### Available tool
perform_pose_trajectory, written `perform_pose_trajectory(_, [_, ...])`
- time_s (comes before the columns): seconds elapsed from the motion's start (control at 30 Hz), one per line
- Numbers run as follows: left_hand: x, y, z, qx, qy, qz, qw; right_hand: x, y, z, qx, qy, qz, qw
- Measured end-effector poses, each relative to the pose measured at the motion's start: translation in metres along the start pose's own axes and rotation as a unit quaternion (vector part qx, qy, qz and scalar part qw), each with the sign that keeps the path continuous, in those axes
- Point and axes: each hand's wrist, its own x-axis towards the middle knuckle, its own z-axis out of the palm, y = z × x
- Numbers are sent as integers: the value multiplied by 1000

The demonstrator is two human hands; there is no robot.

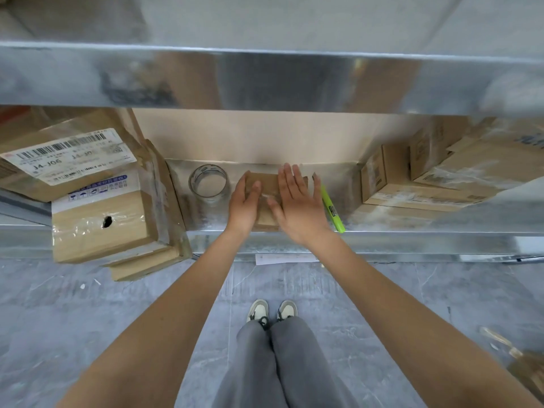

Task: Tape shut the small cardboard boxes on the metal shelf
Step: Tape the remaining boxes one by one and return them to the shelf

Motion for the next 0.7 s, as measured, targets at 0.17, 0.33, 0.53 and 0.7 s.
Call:
perform_pose_trajectory(0.17, [-1, 0, -1, 15, 2, 7, 1000, -83, -18, 19, 55, 32, -43, 997])
perform_pose_trajectory(0.33, [-1, 3, -1, 19, -7, -2, 1000, -93, -15, 19, 105, 61, -76, 990])
perform_pose_trajectory(0.53, [2, 6, -6, 13, -18, -30, 999, -57, 23, -5, 433, 24, 70, 898])
perform_pose_trajectory(0.7, [-6, 21, -11, -133, 30, -53, 989, -34, 32, -22, 407, 77, 115, 903])
